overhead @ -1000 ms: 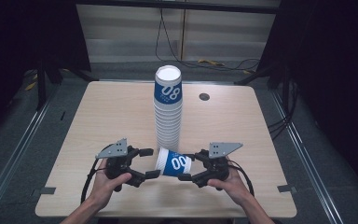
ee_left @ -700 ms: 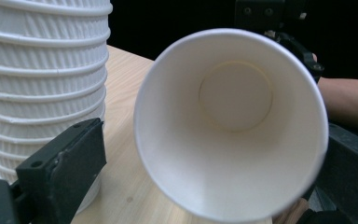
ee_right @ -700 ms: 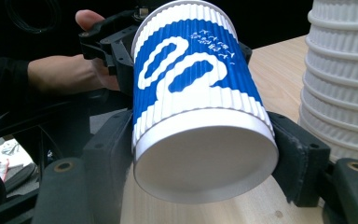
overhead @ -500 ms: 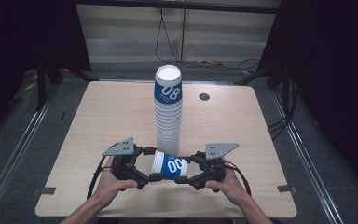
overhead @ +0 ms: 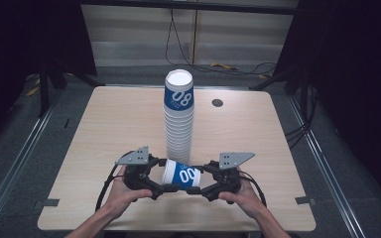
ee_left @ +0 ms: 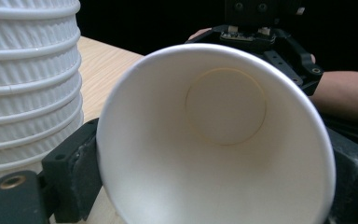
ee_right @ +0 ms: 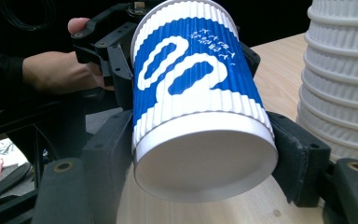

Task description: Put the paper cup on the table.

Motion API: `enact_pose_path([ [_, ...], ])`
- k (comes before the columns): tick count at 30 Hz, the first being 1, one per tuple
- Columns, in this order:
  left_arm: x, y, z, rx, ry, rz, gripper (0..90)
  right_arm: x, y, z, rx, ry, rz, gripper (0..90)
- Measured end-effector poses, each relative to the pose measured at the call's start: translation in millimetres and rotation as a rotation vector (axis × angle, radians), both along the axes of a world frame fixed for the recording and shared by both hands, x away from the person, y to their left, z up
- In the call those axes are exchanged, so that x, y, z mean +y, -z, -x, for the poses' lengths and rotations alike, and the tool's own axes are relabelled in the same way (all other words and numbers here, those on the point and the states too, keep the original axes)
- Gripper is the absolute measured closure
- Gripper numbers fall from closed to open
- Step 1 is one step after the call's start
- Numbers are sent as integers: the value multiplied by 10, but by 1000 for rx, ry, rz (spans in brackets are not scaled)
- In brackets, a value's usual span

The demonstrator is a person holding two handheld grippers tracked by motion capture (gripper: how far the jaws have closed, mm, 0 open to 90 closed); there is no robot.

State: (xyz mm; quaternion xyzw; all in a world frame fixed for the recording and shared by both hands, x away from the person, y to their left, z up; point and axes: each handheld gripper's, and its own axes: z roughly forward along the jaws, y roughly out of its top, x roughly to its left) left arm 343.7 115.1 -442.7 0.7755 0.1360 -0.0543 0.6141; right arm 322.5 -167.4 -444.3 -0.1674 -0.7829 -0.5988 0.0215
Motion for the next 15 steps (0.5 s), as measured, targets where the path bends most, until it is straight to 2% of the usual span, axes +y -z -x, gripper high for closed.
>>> enact_pose_path([
  [1, 4, -15, 1, -9, -2, -16, 114, 4, 2, 0, -2, -1, 2, 295],
  [5, 33, -52, -9, -16, 30, -18, 145, 12, 2, 5, 23, -8, 14, 296],
  [8, 41, -45, -18, -3, 43, -18, 158, 27, 10, -5, 66, -20, 24, 293],
  [10, 35, -22, -20, 3, 55, -24, 166, 35, 11, -6, 74, -20, 46, 279],
  [12, 28, -14, -8, -2, 55, -32, 185, 36, 23, -16, 102, -13, 69, 261],
  [15, 24, -29, 6, -9, 59, -30, 189, 47, 25, -11, 102, -15, 88, 248],
])
